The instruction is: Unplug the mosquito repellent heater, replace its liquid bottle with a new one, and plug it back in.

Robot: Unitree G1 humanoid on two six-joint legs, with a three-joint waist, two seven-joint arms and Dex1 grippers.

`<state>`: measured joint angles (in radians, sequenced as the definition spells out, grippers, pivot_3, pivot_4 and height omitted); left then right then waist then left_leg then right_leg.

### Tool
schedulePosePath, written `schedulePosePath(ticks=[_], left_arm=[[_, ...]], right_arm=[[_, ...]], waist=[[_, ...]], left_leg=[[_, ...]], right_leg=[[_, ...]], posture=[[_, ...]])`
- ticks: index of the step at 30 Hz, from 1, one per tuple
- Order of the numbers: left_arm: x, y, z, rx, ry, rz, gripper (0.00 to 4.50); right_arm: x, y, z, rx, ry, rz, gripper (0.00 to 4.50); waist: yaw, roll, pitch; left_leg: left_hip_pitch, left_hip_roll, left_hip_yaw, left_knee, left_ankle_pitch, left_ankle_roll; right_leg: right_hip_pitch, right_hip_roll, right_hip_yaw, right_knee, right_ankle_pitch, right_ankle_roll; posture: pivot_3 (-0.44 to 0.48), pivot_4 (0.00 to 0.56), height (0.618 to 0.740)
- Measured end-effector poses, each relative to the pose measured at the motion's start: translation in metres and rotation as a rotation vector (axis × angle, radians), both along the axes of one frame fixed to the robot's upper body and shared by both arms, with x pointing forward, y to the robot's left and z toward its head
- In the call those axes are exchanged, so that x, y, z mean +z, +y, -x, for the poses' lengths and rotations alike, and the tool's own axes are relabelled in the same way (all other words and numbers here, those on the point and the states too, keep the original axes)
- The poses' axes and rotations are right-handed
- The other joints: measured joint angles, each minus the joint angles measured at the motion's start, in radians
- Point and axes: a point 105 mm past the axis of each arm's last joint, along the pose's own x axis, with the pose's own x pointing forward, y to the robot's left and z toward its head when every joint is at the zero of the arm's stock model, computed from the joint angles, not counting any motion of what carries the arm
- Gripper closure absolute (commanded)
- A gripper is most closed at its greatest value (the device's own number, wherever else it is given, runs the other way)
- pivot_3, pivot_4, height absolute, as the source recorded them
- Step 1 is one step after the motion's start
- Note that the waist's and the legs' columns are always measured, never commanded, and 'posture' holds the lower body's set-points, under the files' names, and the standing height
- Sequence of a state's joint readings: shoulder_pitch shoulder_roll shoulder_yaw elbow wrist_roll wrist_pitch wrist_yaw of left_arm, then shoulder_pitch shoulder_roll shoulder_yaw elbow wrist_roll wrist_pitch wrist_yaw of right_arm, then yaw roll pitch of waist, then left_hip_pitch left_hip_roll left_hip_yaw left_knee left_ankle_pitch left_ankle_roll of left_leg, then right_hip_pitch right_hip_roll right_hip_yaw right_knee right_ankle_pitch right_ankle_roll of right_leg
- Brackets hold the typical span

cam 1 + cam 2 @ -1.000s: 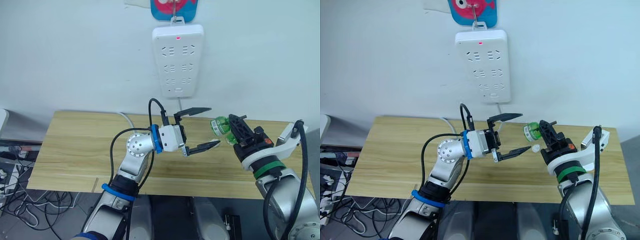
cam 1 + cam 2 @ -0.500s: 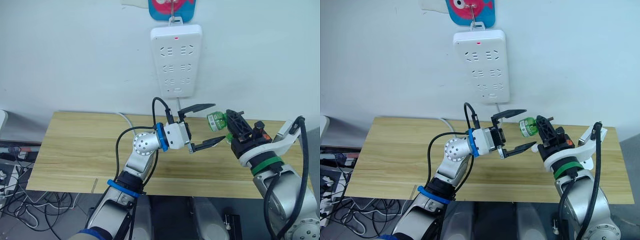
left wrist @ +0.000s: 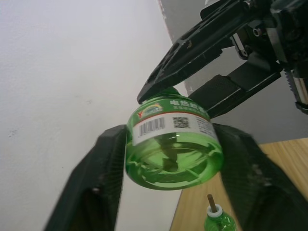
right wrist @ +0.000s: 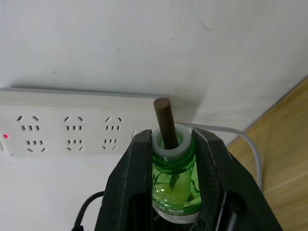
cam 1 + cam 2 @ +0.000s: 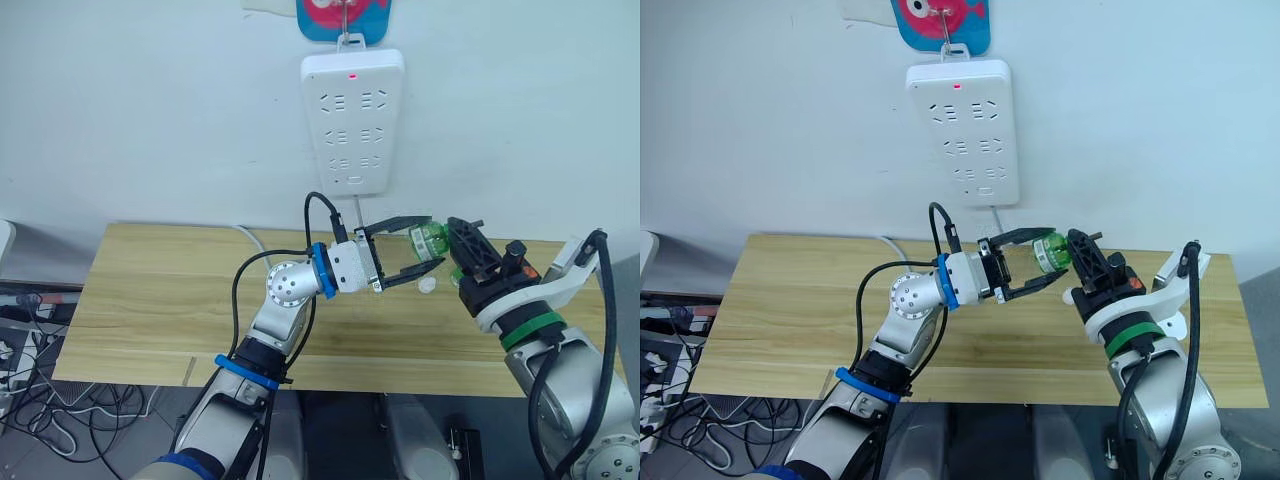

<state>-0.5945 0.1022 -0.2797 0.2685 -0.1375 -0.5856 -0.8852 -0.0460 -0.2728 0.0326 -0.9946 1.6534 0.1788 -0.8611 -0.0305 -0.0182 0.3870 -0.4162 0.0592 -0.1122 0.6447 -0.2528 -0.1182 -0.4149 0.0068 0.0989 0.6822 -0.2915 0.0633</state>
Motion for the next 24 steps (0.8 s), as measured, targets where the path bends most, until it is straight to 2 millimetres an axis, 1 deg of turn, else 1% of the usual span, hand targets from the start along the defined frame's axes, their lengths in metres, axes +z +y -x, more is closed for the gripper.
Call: schedulePosePath(ticks=[8,15,16,17,18,19,20,22,24], left_arm=[[-0.001,-0.001,0.0,-0.005,0.013,-0.006,2.24],[-0.006,-0.004,-0.001,-0.049,0.113,-0.042,2.24],[-0.007,-0.004,-0.001,-0.053,0.119,-0.045,2.24],[-0.007,-0.003,-0.001,-0.062,0.131,-0.052,2.24],[-0.009,-0.003,-0.002,-0.082,0.166,-0.062,2.24],[-0.014,0.0,-0.002,-0.113,0.207,-0.092,2.24],[-0.018,0.007,-0.006,-0.109,0.228,-0.118,2.24],[-0.022,0.016,-0.012,-0.105,0.268,-0.131,2.24],[-0.024,0.019,-0.011,-0.128,0.274,-0.151,2.24]], right_arm=[[-0.001,-0.001,0.0,-0.003,0.003,-0.001,3.66],[-0.006,-0.003,0.003,0.026,0.013,0.062,1.26],[-0.006,-0.004,0.003,0.029,0.013,0.07,0.84],[-0.007,-0.007,0.004,0.03,0.013,0.075,0.82],[-0.01,-0.009,0.007,0.056,0.023,0.1,0.68],[-0.024,-0.023,0.017,0.09,0.076,0.238,0.36],[-0.034,-0.032,0.024,0.101,0.123,0.313,0.04],[-0.047,-0.041,0.038,0.139,0.176,0.396,0.04],[-0.057,-0.05,0.05,0.184,0.221,0.515,0.04]], waist=[[0.0,0.0,0.0],[0.0,0.0,0.0],[0.0,0.0,0.0],[0.0,0.0,0.0],[0.001,0.001,0.0],[0.007,0.002,-0.001],[0.005,0.001,-0.001],[0.002,0.003,-0.002],[0.001,0.003,-0.002]], left_leg=[[0.0,0.0,0.0,0.0,0.0,0.0],[0.0,0.0,0.0,0.0,0.0,0.0],[0.0,0.0,0.0,0.0,0.0,0.0],[0.0,0.0,0.0,0.0,0.0,0.0],[0.0,0.0,0.0,0.001,0.0,0.0],[0.0,-0.003,-0.001,0.0,0.0,0.001],[0.0,-0.002,-0.001,0.0,0.0,0.001],[0.0,-0.003,0.0,0.0,0.0,0.001],[0.001,-0.003,-0.001,0.001,0.0,0.001]], right_leg=[[0.0,0.0,0.0,0.0,0.0,0.0],[0.0,0.0,0.0,0.0,0.0,0.0],[0.0,0.0,0.0,0.0,0.0,0.0],[0.0,0.0,0.0,0.0,0.0,0.0],[0.0,0.0,0.0,0.0,0.0,0.0],[0.002,-0.002,-0.001,0.0,0.0,0.0],[0.002,-0.002,-0.001,-0.001,0.0,0.0],[0.002,-0.003,0.0,0.0,0.0,0.0],[0.004,-0.003,0.0,0.0,0.0,0.0]], posture=[[0.006,0.364,0.74],[0.004,0.363,0.74],[-0.001,0.363,0.74],[-0.006,0.366,0.74],[-0.008,0.367,0.74],[-0.012,0.369,0.74],[-0.019,0.372,0.74],[-0.019,0.372,0.74],[-0.029,0.372,0.74]])
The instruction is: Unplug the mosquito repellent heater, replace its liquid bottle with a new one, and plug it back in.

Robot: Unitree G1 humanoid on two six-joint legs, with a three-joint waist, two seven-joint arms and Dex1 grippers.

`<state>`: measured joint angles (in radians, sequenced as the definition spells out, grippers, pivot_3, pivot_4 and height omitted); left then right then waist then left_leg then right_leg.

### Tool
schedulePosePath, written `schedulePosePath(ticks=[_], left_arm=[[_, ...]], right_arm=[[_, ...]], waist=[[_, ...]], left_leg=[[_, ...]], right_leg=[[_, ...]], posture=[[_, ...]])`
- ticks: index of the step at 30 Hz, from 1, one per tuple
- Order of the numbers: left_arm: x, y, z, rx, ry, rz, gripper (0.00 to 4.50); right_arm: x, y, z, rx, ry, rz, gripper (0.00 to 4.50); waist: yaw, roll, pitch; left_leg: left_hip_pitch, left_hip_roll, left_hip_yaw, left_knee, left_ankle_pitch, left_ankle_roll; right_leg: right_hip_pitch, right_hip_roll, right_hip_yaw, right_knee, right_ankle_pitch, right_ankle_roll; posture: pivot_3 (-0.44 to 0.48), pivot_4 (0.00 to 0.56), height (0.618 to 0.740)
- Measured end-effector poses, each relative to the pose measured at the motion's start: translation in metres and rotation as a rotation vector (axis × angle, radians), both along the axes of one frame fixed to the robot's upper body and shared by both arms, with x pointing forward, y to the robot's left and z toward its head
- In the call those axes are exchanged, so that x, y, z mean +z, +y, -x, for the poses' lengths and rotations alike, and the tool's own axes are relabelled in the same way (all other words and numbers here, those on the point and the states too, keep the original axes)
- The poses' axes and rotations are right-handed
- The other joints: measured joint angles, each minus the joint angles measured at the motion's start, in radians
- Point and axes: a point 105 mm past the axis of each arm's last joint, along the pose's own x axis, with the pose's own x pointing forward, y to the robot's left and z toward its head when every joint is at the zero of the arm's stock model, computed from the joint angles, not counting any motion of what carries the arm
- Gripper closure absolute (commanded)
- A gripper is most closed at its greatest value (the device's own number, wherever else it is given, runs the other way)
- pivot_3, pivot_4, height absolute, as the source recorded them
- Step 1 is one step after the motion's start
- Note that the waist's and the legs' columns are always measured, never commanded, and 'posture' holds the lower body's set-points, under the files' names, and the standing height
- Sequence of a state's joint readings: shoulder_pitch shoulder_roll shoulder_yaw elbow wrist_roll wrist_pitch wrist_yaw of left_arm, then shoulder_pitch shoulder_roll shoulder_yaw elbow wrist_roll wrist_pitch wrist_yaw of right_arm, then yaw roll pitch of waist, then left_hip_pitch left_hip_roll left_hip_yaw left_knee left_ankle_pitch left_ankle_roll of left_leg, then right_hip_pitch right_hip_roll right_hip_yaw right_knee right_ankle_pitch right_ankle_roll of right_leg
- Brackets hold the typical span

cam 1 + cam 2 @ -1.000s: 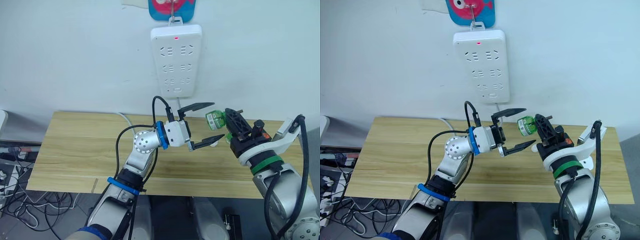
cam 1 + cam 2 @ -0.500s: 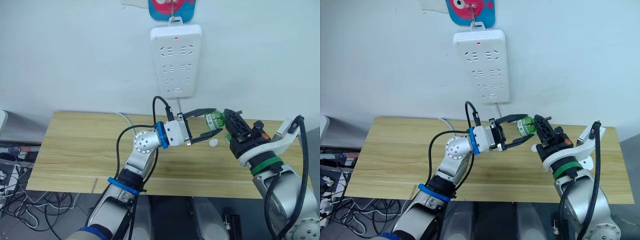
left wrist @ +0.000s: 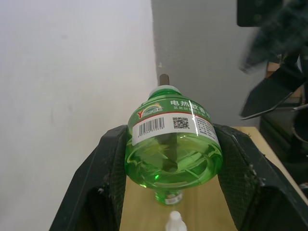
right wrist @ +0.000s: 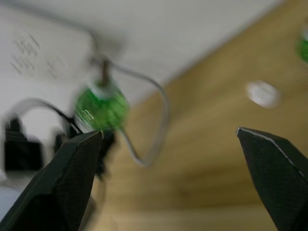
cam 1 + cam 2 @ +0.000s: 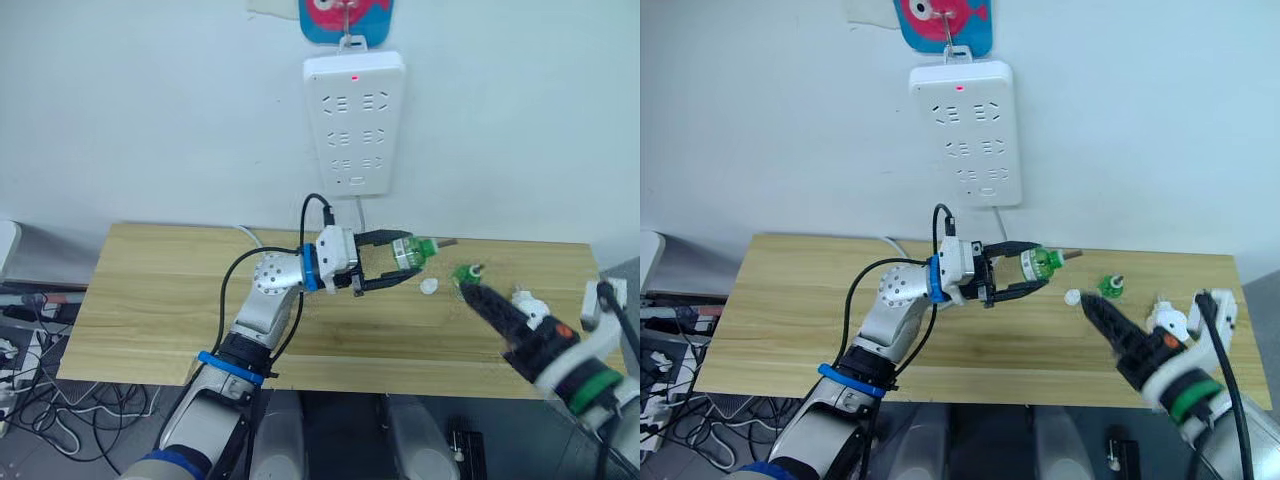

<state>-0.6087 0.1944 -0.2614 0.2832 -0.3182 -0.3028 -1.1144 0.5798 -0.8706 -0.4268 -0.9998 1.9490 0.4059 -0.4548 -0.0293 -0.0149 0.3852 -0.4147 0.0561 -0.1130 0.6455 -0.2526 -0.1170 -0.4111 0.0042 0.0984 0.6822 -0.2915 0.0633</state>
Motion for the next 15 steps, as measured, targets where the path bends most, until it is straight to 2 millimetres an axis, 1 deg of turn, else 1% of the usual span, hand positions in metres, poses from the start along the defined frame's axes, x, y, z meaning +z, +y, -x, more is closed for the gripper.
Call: schedulePosePath(ticks=[1,3,4,7,10,12,15], left_arm=[[-0.001,0.0,0.002,-0.025,0.005,-0.005,2.24],[-0.002,0.002,0.005,-0.055,0.012,-0.013,2.24],[-0.002,0.003,0.007,-0.075,0.011,-0.018,2.24],[-0.002,0.004,0.015,-0.116,0.01,-0.023,2.24],[-0.002,0.004,0.017,-0.123,0.018,-0.025,2.24],[-0.003,0.004,0.019,-0.123,0.02,-0.024,2.24],[-0.005,0.005,0.022,-0.124,0.023,-0.024,2.24]], right_arm=[[-0.002,-0.005,0.006,0.037,0.017,0.069,0.04],[-0.006,-0.016,0.01,0.086,0.048,0.164,0.04],[-0.009,-0.027,0.009,0.114,0.086,0.247,0.04],[-0.018,-0.065,-0.001,0.109,0.164,0.449,0.04],[-0.022,-0.098,-0.015,0.115,0.195,0.676,0.04],[-0.022,-0.114,-0.025,0.106,0.203,0.757,0.04],[-0.028,-0.125,-0.034,0.122,0.219,0.792,0.04]], waist=[[0.0,0.0,0.0],[-0.004,-0.001,-0.001],[-0.006,-0.002,-0.001],[-0.004,-0.002,-0.001],[-0.002,-0.002,-0.001],[-0.001,-0.002,-0.001],[0.0,-0.002,-0.001]], left_leg=[[0.001,0.0,0.001,0.0,0.0,0.0],[0.001,0.0,0.001,0.0,0.0,0.0],[0.001,0.0,0.003,0.001,0.0,0.0],[0.001,0.0,0.002,0.0,0.001,0.002],[0.001,-0.001,0.002,0.0,0.001,0.001],[0.0,-0.001,0.002,0.0,0.001,0.001],[0.0,-0.001,0.001,0.0,0.001,0.001]], right_leg=[[0.001,0.0,0.001,0.0,0.0,0.001],[0.001,0.0,0.001,-0.001,0.0,0.001],[0.001,0.0,0.003,-0.001,0.001,0.002],[0.001,0.0,0.003,-0.002,0.001,0.003],[0.0,0.0,0.003,-0.002,0.001,0.003],[0.0,0.0,0.002,-0.003,0.001,0.002],[0.0,0.0,0.002,-0.003,0.001,0.002]], posture=[[-0.03,0.371,0.74],[-0.023,0.373,0.74],[-0.019,0.373,0.74],[-0.008,0.372,0.74],[-0.006,0.376,0.74],[-0.007,0.374,0.74],[0.008,0.373,0.74]])
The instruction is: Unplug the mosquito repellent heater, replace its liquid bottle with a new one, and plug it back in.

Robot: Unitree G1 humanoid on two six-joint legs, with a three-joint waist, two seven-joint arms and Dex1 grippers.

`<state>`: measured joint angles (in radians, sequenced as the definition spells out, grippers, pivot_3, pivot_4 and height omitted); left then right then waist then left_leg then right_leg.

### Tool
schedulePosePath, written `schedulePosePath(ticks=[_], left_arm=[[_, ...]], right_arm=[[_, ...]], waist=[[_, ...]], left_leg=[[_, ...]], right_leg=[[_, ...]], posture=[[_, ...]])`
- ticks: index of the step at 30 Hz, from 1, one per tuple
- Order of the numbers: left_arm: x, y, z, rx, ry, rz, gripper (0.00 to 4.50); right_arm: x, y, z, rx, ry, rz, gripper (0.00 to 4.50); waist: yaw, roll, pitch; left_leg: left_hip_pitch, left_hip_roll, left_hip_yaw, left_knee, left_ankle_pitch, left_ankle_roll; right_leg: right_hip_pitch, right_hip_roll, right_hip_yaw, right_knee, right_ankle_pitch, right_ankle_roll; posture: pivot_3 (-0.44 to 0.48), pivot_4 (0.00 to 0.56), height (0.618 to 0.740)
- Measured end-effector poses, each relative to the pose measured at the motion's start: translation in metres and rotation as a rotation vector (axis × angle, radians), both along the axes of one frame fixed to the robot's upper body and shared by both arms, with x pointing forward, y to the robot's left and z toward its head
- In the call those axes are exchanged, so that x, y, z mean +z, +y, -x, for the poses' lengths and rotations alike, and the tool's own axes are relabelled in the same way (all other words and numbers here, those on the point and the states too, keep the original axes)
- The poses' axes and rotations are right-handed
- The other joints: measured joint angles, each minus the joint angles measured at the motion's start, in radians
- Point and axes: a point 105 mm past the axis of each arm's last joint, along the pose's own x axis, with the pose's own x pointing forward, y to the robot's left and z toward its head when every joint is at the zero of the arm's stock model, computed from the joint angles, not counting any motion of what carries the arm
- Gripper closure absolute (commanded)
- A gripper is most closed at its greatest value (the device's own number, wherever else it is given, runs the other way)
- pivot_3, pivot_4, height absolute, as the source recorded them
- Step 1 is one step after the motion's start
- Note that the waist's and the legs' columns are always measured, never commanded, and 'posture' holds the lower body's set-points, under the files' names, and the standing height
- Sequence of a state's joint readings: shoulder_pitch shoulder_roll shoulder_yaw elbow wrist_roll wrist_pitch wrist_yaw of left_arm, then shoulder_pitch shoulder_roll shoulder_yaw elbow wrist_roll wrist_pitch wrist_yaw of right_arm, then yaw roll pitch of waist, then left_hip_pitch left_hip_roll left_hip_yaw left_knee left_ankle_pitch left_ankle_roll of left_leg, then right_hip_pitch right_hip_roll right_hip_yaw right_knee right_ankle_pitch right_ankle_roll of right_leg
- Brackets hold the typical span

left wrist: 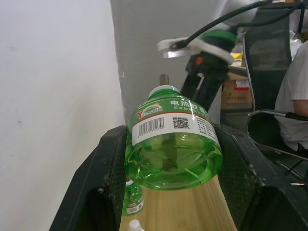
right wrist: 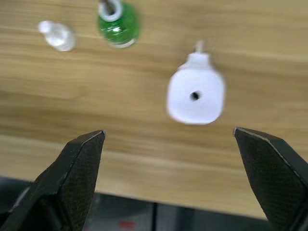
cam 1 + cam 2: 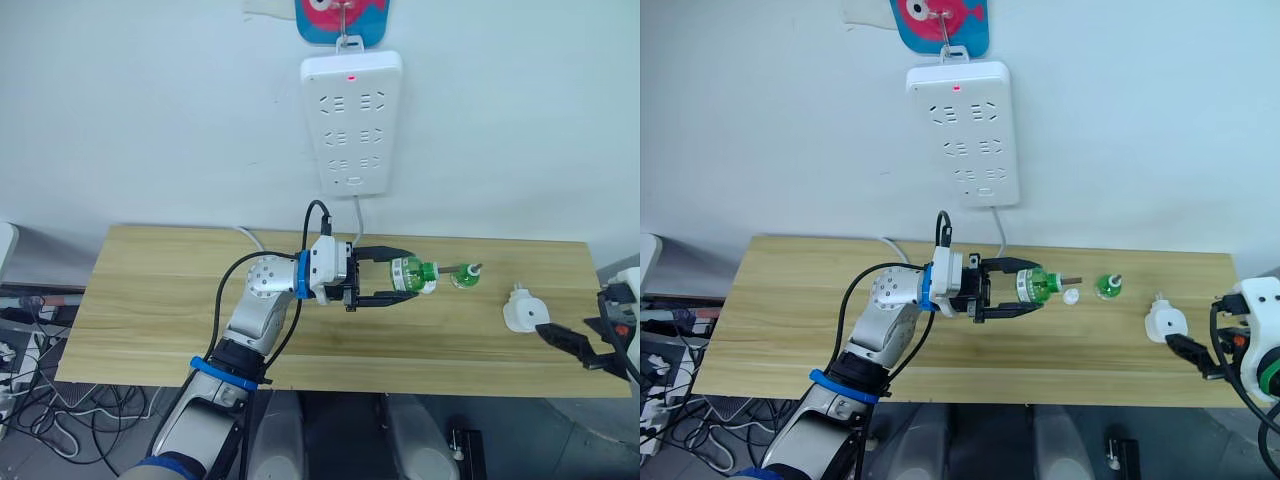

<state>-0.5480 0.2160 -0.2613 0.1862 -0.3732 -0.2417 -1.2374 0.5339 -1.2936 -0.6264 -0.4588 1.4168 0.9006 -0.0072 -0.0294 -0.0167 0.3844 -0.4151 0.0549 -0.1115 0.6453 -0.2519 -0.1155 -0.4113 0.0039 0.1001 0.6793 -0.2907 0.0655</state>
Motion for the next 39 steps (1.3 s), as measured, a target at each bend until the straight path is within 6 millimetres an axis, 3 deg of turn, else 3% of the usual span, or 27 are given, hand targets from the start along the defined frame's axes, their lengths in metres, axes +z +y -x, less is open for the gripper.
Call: schedulePosePath(ticks=[3,9,16,26,39], left_arm=[[-0.002,0.001,0.004,-0.003,-0.001,-0.004,2.24],[-0.001,0.005,0.007,0.0,-0.011,-0.023,2.24],[-0.004,0.009,0.007,0.009,0.002,-0.039,2.24],[-0.005,0.01,0.007,0.012,0.005,-0.044,2.24],[-0.006,0.011,0.008,0.017,0.01,-0.057,2.24]], right_arm=[[-0.019,-0.012,-0.004,-0.006,0.067,0.008,0.04],[-0.036,-0.032,-0.026,-0.086,0.096,-0.029,0.04],[-0.04,-0.044,-0.044,-0.158,0.118,-0.019,0.04],[-0.043,-0.033,-0.07,-0.124,0.127,-0.011,0.04],[-0.042,-0.03,-0.08,-0.141,0.126,-0.01,0.04]], waist=[[0.002,0.0,0.0],[0.002,0.0,0.0],[0.003,0.0,0.0],[0.004,0.0,0.0],[0.002,-0.004,0.002]], left_leg=[[0.0,-0.001,0.0,0.0,0.0,0.0],[0.0,-0.007,0.0,0.001,0.001,0.003],[0.0,-0.008,0.0,0.0,0.0,0.006],[0.0,-0.008,0.0,0.0,-0.001,0.006],[0.001,-0.008,-0.001,0.001,-0.001,0.007]], right_leg=[[0.0,-0.002,0.0,0.0,0.0,0.0],[0.001,-0.008,0.0,0.001,0.0,0.0],[0.0,-0.008,0.0,0.002,0.0,0.0],[0.0,-0.009,-0.001,0.002,0.0,0.001],[0.002,-0.009,-0.001,0.002,0.001,0.001]], posture=[[0.024,0.375,0.74],[0.045,0.381,0.74],[0.052,0.399,0.74],[0.066,0.416,0.74],[0.076,0.425,0.74]])
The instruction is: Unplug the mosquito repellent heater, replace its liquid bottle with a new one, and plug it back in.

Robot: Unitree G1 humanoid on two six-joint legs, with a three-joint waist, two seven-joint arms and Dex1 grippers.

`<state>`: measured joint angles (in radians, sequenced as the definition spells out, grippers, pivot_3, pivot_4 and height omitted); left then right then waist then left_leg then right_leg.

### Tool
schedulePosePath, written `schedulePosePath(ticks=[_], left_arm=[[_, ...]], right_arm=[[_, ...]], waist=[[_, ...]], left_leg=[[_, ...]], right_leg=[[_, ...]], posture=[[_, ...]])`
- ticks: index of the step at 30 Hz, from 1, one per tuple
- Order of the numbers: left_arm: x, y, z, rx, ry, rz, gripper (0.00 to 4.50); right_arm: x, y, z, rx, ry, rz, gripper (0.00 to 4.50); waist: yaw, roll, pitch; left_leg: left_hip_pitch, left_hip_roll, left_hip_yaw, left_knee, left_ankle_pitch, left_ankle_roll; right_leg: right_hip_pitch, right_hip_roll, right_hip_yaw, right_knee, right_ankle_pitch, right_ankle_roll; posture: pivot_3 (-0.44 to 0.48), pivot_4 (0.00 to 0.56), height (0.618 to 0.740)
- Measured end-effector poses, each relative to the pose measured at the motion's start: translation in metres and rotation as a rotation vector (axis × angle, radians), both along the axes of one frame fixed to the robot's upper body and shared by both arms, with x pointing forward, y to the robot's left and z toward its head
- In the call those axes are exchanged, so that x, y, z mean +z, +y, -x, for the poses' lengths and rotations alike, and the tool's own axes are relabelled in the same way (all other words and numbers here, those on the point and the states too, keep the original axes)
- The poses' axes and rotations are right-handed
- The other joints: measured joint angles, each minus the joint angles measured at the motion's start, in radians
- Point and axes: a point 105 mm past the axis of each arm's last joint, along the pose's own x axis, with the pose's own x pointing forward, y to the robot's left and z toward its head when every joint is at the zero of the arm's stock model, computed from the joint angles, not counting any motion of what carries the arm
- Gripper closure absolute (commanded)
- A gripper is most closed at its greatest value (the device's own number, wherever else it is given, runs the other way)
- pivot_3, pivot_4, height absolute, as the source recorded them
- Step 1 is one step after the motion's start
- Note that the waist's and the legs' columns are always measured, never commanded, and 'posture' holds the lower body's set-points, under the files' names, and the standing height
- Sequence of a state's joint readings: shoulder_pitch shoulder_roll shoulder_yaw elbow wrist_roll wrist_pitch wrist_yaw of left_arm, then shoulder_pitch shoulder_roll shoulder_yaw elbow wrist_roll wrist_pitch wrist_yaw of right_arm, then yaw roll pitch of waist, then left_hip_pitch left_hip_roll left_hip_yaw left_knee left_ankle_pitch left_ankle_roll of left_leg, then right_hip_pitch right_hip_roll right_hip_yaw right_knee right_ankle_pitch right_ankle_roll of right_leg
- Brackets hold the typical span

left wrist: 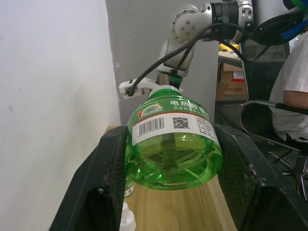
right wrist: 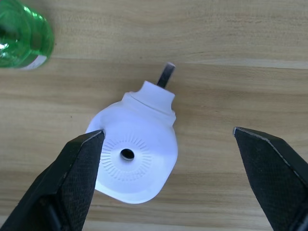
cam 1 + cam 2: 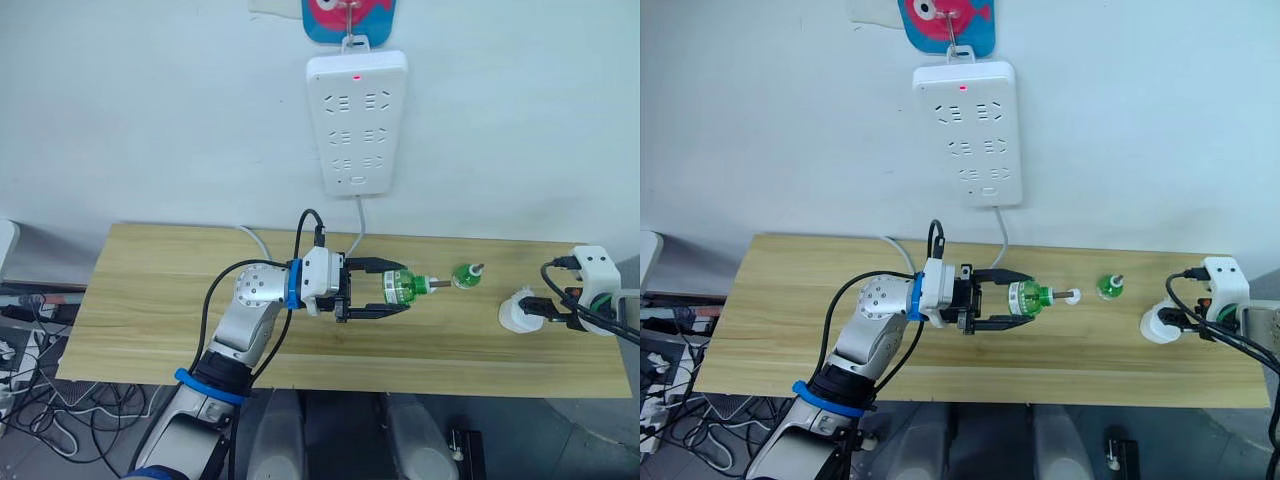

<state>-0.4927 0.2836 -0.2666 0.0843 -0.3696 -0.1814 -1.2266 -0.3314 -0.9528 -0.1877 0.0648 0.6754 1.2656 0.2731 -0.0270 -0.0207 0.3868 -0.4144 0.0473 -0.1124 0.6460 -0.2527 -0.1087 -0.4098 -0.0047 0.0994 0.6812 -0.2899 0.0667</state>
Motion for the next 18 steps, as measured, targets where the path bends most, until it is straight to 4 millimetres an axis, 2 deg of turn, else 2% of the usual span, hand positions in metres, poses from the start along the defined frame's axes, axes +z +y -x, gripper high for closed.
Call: schedulePosePath(ticks=[4,8,14,18], left_arm=[[-0.002,0.001,0.001,0.004,0.006,-0.004,2.24],[-0.003,0.002,0.001,0.008,0.009,-0.005,2.24],[-0.007,0.004,0.002,0.013,0.021,-0.009,2.24],[-0.007,0.004,0.002,0.012,0.02,-0.007,2.24]], right_arm=[[0.002,-0.002,-0.001,-0.054,0.004,-0.018,0.04],[0.0,-0.01,0.007,-0.13,0.044,-0.014,0.04],[0.008,0.004,0.016,-0.053,0.056,0.005,0.04],[0.015,0.002,0.021,-0.082,0.054,-0.019,0.04]], waist=[[0.003,0.0,0.0],[0.007,0.0,0.0],[0.013,0.002,0.001],[0.017,0.002,0.001]], left_leg=[[0.0,0.0,0.0,0.0,0.0,0.0],[-0.001,0.0,0.0,0.0,0.0,0.0],[-0.001,0.0,0.0,-0.001,0.0,0.0],[-0.001,0.0,0.0,-0.001,0.0,0.0]], right_leg=[[0.0,0.0,0.0,0.0,0.0,0.0],[0.0,0.0,0.0,-0.001,0.0,0.0],[-0.001,0.0,0.0,0.0,0.0,0.0],[-0.001,0.0,0.0,-0.001,0.0,0.0]], posture=[[0.076,0.427,0.74],[0.074,0.427,0.74],[0.068,0.425,0.74],[0.065,0.422,0.74]])
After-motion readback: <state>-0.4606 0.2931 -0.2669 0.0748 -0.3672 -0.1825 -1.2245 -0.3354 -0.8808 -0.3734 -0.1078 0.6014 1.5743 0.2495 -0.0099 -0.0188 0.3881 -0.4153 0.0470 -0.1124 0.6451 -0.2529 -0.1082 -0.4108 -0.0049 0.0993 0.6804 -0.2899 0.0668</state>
